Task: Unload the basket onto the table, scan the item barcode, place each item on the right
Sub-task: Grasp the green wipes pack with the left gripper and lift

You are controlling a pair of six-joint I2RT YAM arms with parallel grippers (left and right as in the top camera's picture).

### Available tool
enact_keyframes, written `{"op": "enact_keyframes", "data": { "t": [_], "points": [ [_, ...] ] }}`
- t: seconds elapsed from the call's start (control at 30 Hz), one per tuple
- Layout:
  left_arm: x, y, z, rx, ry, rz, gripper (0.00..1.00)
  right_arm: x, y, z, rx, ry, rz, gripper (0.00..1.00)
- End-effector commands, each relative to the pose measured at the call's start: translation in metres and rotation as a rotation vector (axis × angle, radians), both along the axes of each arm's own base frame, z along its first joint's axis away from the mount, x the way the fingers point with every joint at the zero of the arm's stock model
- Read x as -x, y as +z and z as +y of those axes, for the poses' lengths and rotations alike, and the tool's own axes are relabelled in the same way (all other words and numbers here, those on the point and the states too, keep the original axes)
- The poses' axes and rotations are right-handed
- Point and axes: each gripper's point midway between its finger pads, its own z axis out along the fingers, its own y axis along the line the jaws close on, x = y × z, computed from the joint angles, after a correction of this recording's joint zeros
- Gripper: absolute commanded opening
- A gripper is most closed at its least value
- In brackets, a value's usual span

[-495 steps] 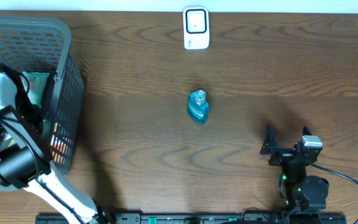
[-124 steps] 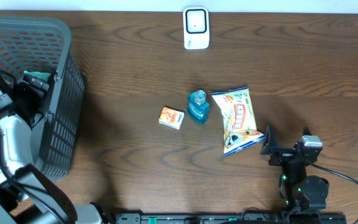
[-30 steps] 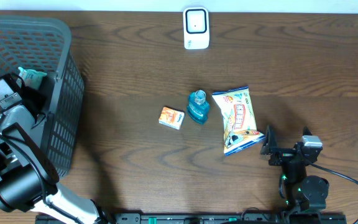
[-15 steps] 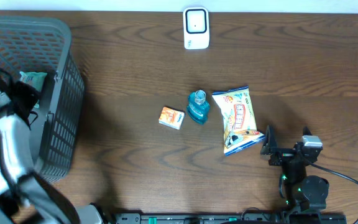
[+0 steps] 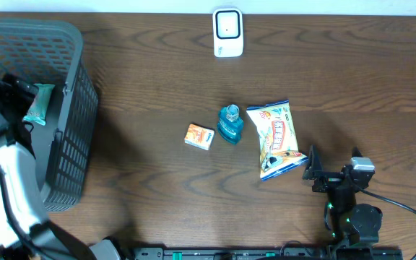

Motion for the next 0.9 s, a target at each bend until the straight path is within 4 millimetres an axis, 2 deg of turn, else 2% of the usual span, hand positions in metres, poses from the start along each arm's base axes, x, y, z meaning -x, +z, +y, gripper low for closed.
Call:
{"op": "enact_keyframes", "data": {
  "t": [0.0, 0.13, 0.27, 0.43, 0.53, 0.87],
  "points": [
    [-0.011, -0.034, 0.012, 0.011, 0.026, 0.056, 0.98, 0.000, -0.001, -0.002, 0.015, -0.010, 0.000, 0.99],
    [-0.028, -0.077, 0.014, 0.002, -0.023, 0.126, 0.98, 0.000, -0.001, -0.002, 0.015, -0.010, 0.000, 0.99],
    [-0.054, -0.103, 0.003, -0.197, -0.243, 0.232, 0.98, 0.000, -0.001, -0.002, 0.015, -0.010, 0.000, 0.99],
    [-0.083, -0.101, -0.011, -0.542, -0.470, 0.345, 0.98, 0.000, -0.001, -0.002, 0.015, -0.010, 0.000, 0.99],
    [-0.089, -0.099, -0.015, -0.661, -0.544, 0.403, 0.98, 0.000, -0.001, -0.002, 0.015, -0.010, 0.000, 0.99],
    [-0.068, -0.108, 0.013, -0.572, -0.440, 0.419, 0.98, 0.000, -0.001, -0.002, 0.015, -0.010, 0.000, 0.99]
  ]
}}
